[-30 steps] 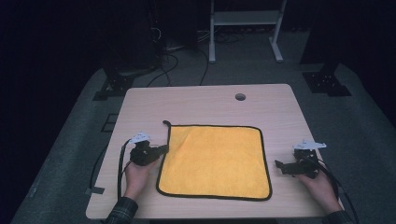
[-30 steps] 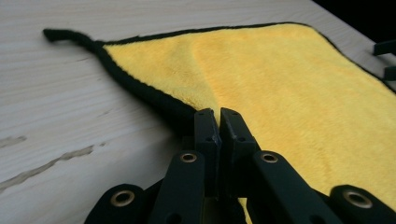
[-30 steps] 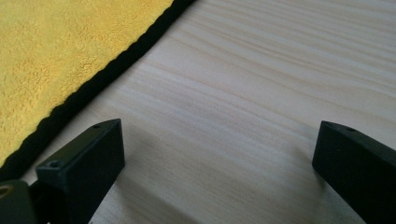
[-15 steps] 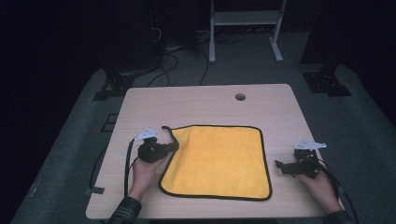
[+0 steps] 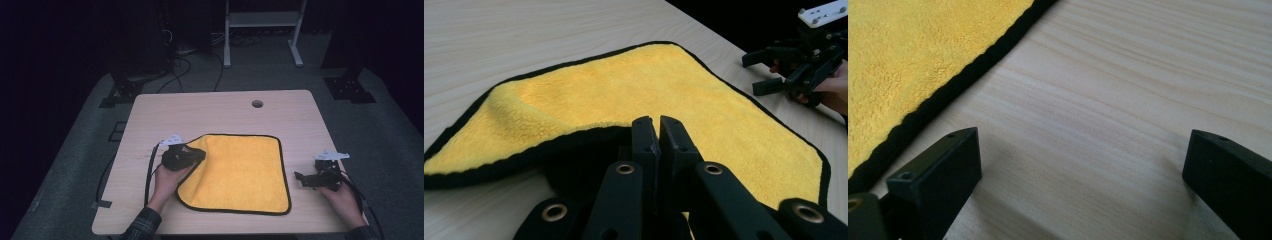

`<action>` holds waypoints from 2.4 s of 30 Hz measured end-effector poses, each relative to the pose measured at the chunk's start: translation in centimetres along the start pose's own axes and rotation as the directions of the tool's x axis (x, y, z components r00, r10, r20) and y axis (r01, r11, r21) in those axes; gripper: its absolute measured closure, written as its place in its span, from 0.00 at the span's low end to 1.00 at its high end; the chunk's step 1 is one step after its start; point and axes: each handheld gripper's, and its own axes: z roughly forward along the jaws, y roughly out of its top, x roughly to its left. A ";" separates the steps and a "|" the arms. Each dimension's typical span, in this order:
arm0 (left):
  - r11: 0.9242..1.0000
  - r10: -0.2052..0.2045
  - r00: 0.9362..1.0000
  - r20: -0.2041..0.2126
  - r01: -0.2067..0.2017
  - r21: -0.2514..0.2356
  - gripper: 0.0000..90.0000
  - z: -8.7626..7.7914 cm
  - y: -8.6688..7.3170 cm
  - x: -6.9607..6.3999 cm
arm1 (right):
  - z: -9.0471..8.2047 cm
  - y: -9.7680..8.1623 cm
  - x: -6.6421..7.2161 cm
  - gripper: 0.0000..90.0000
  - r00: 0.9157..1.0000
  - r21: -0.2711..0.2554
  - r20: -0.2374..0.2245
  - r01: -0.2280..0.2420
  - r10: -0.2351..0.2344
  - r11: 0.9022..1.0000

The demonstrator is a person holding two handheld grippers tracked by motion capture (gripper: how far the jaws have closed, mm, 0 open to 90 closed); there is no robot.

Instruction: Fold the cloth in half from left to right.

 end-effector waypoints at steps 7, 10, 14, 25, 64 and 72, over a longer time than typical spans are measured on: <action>0.999 0.021 0.999 0.042 -0.022 0.023 0.95 2.1 0.6 -1.0 | 0.0 0.0 0.0 0.02 1.000 0.000 0.000 0.000 0.000 1.000; 0.999 0.023 0.998 0.058 -0.025 0.024 0.95 2.9 0.9 -1.4 | 0.0 0.0 0.0 0.02 1.000 0.000 0.000 0.000 0.000 1.000; 0.999 0.033 0.996 0.079 -0.036 0.033 0.95 4.0 1.2 -2.0 | 0.0 0.0 0.0 0.02 1.000 0.000 -0.001 0.001 -0.001 1.000; 0.997 0.051 0.989 0.142 -0.059 0.047 0.95 7.2 2.4 -3.6 | 0.0 0.0 0.0 0.02 1.000 0.000 -0.001 0.002 -0.002 1.000; 0.988 0.054 0.956 0.289 -0.094 0.127 0.95 19.4 5.0 -8.4 | 0.0 0.0 0.0 0.02 1.000 0.001 -0.003 0.004 -0.004 1.000; 0.973 0.065 0.960 0.271 -0.121 0.197 0.94 21.7 4.5 -9.0 | 0.0 0.0 0.0 0.02 1.000 0.001 -0.003 0.004 -0.004 1.000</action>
